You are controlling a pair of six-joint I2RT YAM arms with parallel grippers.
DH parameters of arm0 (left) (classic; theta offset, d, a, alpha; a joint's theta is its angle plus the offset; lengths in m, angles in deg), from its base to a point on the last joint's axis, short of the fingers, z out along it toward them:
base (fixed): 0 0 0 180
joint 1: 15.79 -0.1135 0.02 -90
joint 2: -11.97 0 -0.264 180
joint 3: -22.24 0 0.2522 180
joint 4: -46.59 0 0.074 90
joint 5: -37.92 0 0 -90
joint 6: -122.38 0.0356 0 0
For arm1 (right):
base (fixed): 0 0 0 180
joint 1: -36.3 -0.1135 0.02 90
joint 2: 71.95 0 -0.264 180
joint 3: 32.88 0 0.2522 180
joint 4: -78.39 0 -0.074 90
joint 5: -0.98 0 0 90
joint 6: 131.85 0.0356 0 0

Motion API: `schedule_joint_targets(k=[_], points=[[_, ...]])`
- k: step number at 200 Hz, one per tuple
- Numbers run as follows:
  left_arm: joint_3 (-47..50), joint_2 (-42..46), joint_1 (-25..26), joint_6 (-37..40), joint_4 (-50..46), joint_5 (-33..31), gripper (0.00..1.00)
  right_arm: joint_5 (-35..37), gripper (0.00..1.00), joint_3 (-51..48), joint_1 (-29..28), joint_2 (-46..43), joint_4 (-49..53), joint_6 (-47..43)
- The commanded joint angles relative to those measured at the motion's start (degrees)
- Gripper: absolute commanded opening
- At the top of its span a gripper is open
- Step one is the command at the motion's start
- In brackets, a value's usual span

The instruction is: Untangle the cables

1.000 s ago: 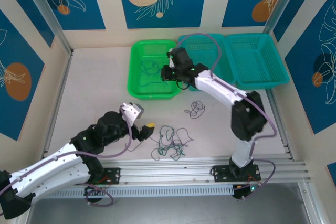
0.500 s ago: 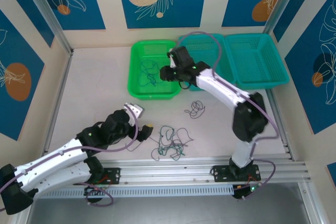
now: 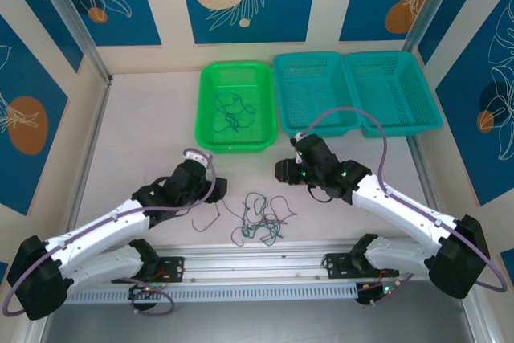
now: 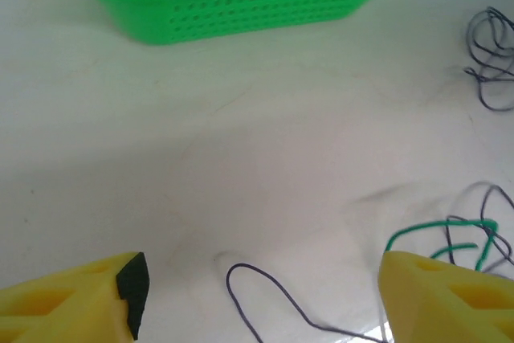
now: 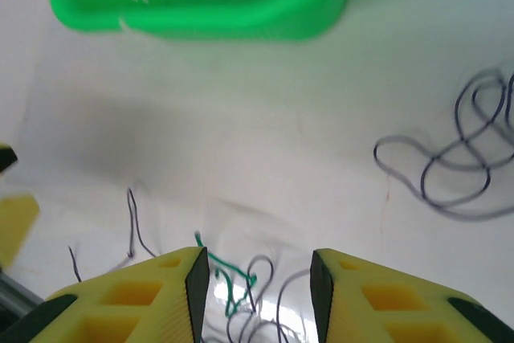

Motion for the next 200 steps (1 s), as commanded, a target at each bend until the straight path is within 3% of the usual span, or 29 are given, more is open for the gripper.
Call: schedule_joint_targets(k=[1,34,85,101,140,166,200], points=[[2.7,-4.0,-0.8,-17.8,3.5,2.1,0.66,1.8,0.41,0.1,-2.4,0.9,1.4,3.0],[0.9,-13.0,-0.8,-25.0,2.7,3.3,0.62,2.4,0.41,3.5,-3.6,4.6,2.5,1.5],[0.6,-22.2,-0.8,-26.3,12.2,10.2,0.62,2.4,0.4,4.7,-4.1,6.1,2.2,1.1],[-1.3,-25.6,-0.8,-23.8,11.6,11.7,0.51,2.4,0.4,4.5,-4.3,5.9,2.4,1.4],[-4.8,-28.2,-0.8,-18.6,8.0,12.5,0.0,3.6,0.4,5.1,-5.3,4.3,4.1,1.7],[-5.4,-22.9,-0.8,-16.6,7.6,10.6,0.0,2.3,0.41,5.3,-6.9,2.2,2.0,-0.4],[-8.3,-13.2,-0.7,-13.6,7.7,10.5,0.0,-2.4,0.43,3.1,-9.7,-0.8,-8.3,-5.6]])
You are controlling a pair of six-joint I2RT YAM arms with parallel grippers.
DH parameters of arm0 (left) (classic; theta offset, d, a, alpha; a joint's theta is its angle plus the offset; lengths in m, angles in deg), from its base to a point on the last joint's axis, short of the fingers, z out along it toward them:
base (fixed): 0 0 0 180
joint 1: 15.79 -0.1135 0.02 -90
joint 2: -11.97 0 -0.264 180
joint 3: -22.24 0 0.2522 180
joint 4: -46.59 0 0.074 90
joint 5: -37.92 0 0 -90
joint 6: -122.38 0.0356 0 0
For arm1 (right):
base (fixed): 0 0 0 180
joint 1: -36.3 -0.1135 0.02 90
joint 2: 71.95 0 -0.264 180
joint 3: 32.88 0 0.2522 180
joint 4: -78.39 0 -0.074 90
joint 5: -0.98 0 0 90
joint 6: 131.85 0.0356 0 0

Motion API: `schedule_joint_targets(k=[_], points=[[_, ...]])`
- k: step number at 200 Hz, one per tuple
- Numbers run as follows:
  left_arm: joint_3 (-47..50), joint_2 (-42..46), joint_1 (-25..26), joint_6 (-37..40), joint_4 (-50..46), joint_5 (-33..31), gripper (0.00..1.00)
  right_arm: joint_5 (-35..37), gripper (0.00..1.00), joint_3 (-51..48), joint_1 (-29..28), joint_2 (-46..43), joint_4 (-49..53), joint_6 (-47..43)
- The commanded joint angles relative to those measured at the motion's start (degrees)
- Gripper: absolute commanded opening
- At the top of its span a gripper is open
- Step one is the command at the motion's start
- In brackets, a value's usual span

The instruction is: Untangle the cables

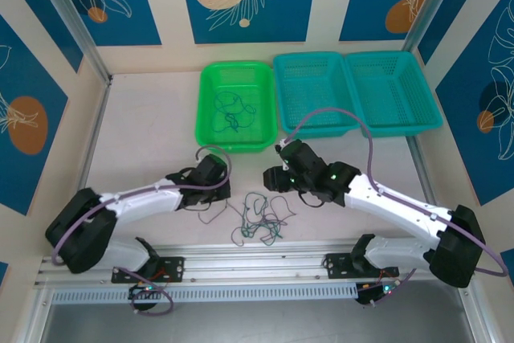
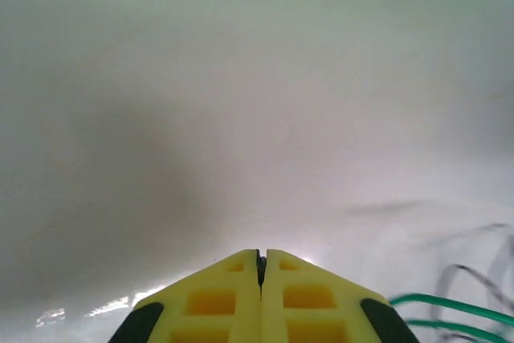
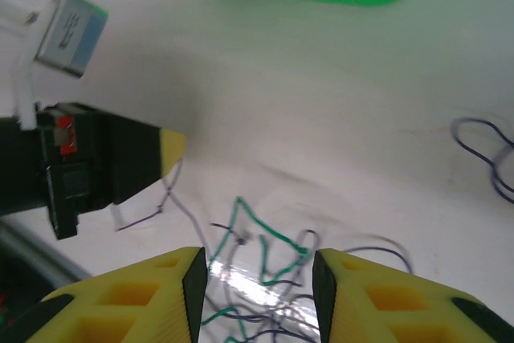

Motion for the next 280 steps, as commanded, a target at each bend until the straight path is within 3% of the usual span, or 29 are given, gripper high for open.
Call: schedule_joint_targets(k=[1,28,64,115,128,148,158,165,179,187,199,213,230,252,280], points=[[-4.0,6.8,0.2,3.2,1.0,0.8,0.0,-3.5,0.43,-0.5,-1.8,-2.7,-8.6,-4.2],[-8.0,10.5,0.2,4.3,-1.2,1.8,0.0,-7.9,0.5,-4.8,-3.7,-4.5,-22.3,-8.9],[-10.2,12.9,0.4,0.1,-1.8,7.2,0.0,-9.2,0.59,-15.3,-5.5,-2.3,-49.7,-15.3],[-11.2,14.7,1.8,-1.3,1.5,12.6,0.0,-7.8,0.59,-15.0,-5.1,9.4,-62.3,-19.4],[-11.4,14.9,2.0,-1.6,1.7,12.6,0.0,-8.2,0.48,-13.6,-4.9,11.4,-62.0,-18.7],[-10.9,15.9,2.2,-0.6,1.6,11.2,0.0,-6.9,0.04,-12.1,-4.8,11.6,-59.6,-15.8],[-10.4,16.8,2.2,1.1,1.6,10.0,0.0,-5.4,0.0,-12.4,-4.8,10.4,-58.7,-14.7],[-9.4,17.9,2.2,3.0,2.2,9.0,0.11,-4.6,0.0,-13.0,-4.6,8.9,-57.9,-13.7],[-5.7,21.5,2.3,9.4,6.6,6.8,0.47,-4.5,0.0,-13.5,-3.6,5.6,-55.0,-11.5],[-2.7,24.4,2.2,14.4,9.9,5.5,0.58,-5.0,0.0,-13.2,-2.8,3.7,-52.2,-9.9],[3.0,29.6,2.2,20.9,14.9,3.4,0.59,-5.9,0.0,-11.5,-1.6,0.9,-46.2,-7.2],[10.5,35.0,2.2,28.0,22.5,5.2,0.6,-6.6,0.0,-9.6,-0.9,-2.1,-40.7,-4.9],[17.7,37.7,2.2,34.4,30.9,13.8,0.68,-7.8,0.0,-8.4,-0.6,-4.9,-37.8,-3.0],[22.1,36.4,2.8,33.8,39.4,20.9,0.82,-9.1,0.0,-5.9,-0.6,-6.6,-34.6,-1.6],[20.5,31.9,4.6,35.5,41.0,24.2,0.91,-9.6,0.0,-2.5,-0.7,-6.9,-32.6,-0.7]])
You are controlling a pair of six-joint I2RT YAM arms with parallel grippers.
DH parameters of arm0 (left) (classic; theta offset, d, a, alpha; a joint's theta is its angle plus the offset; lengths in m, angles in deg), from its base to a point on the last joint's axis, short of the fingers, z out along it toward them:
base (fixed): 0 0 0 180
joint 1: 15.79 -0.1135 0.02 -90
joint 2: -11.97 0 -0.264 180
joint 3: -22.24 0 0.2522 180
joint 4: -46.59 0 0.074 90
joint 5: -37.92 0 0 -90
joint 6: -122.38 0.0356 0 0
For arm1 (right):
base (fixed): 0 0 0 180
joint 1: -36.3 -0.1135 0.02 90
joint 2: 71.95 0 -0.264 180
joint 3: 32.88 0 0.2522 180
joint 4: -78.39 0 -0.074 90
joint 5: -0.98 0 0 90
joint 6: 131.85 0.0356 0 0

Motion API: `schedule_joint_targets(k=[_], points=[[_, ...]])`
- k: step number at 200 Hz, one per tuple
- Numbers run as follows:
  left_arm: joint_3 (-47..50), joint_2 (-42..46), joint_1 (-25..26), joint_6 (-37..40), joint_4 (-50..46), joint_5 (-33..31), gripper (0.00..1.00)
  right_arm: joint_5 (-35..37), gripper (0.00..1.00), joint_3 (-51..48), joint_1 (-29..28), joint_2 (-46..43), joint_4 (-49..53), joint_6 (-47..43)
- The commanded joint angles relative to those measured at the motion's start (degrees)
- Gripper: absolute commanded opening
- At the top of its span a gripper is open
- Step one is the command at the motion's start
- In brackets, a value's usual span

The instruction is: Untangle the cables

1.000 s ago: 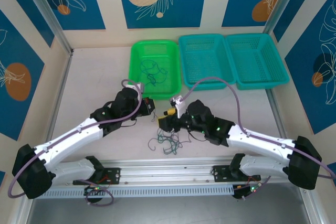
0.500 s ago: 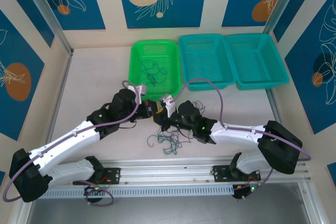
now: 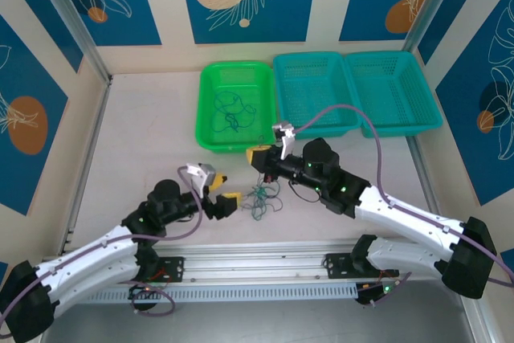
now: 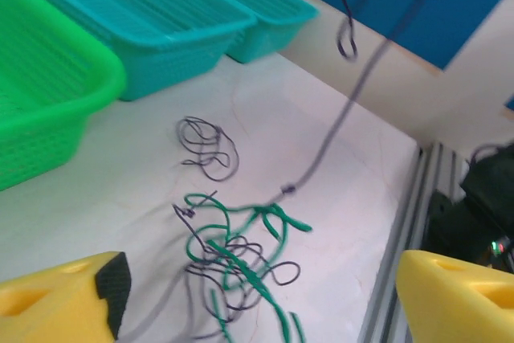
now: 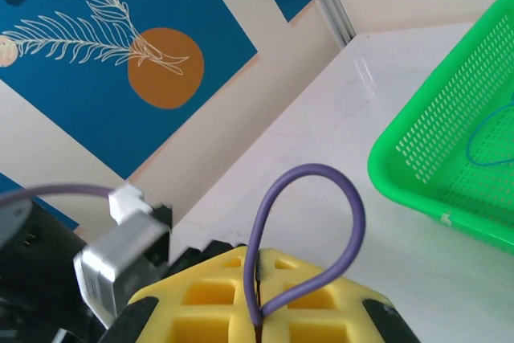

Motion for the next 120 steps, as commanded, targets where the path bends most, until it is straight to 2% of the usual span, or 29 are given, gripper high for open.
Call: schedule_joint_targets(k=[1,16,38,55,83,98,120], points=[[-1.6,-2.4,1.7,4.9,9.7,7.1,0.91,-1.6,0.0,3.7,-0.1,-0.8,4.1,2.5],[-3.4,-6.3,2.6,6.3,9.5,7.1,0.93,-2.0,0.0,5.3,-0.3,-0.6,3.9,3.5],[-4.9,-13.3,3.9,5.0,12.8,-0.9,0.95,-3.2,0.0,7.3,-0.7,-0.1,3.9,4.7],[-5.5,-19.4,4.7,3.0,19.4,-5.0,0.95,-3.5,0.0,8.1,-1.3,0.1,3.9,5.0],[-8.0,-29.4,5.4,2.2,22.0,-11.5,0.95,-5.2,0.0,8.4,-2.0,-0.4,2.8,6.5],[-8.9,-34.1,5.4,0.4,22.2,-15.9,0.86,-5.5,0.0,8.9,-2.1,-1.0,3.2,7.6],[-9.0,-39.1,5.4,-4.9,20.1,-23.6,0.55,-3.6,0.0,10.1,-1.7,-3.2,5.0,8.6]])
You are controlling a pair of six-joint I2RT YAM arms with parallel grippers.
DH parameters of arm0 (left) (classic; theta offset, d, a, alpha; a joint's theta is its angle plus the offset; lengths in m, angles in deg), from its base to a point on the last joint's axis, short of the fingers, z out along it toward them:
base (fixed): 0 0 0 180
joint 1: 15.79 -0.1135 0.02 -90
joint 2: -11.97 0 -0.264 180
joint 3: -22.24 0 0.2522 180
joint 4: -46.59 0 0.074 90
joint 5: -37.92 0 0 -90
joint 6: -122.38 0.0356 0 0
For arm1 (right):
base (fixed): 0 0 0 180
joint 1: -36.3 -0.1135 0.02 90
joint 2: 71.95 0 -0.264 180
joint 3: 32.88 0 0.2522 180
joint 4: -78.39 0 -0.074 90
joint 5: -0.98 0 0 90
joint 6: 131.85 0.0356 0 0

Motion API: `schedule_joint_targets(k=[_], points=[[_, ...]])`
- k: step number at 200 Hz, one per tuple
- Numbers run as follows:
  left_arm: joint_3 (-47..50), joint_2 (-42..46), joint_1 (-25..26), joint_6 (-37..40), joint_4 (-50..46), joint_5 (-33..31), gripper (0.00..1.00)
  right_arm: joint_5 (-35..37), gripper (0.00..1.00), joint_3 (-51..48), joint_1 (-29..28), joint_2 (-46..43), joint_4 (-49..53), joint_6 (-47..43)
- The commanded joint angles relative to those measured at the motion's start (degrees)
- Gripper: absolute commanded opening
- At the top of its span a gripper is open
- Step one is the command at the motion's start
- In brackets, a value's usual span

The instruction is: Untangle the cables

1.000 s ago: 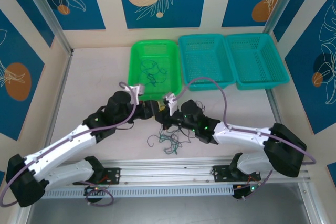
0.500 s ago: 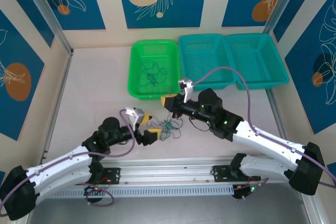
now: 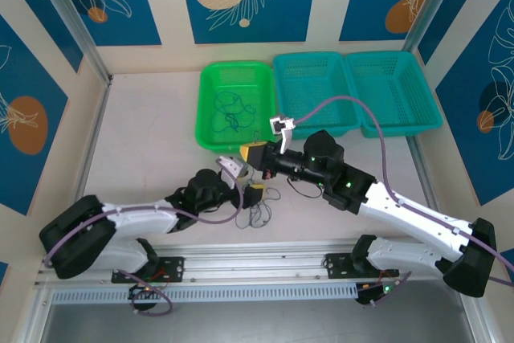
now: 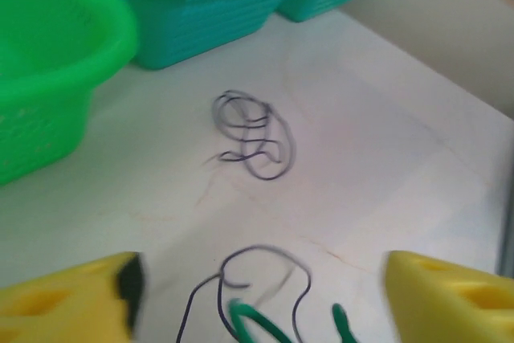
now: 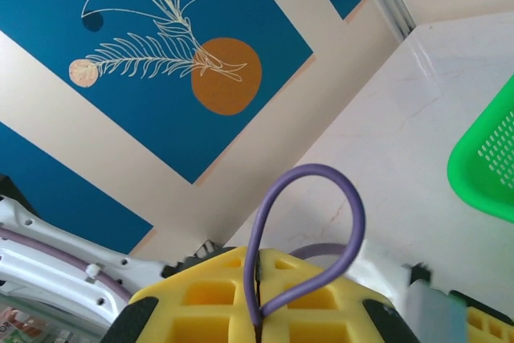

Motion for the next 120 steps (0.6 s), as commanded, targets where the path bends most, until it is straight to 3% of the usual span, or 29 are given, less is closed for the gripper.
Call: schedule_joint_targets(k=[1,20,48,74,120], points=[[-1.3,-4.0,0.4,-5.9,0.9,-11.6,0.54,0.5,0.0,3.2,-0.1,-3.2,0.8,2.4],[-1.6,-6.7,0.4,-12.5,-7.1,-19.5,0.37,1.6,0.0,4.8,1.7,-6.1,2.8,3.8],[0.7,-9.9,0.3,-18.6,-11.5,-24.8,0.35,3.4,0.0,7.1,6.8,-10.1,7.1,7.4],[2.7,-11.4,0.4,-21.1,-10.4,-25.6,0.46,2.2,0.0,8.8,13.3,-12.1,9.4,9.9],[2.8,-10.7,0.4,-21.4,-13.4,-28.4,0.57,-3.6,0.0,17.6,22.6,-10.2,12.3,12.0]])
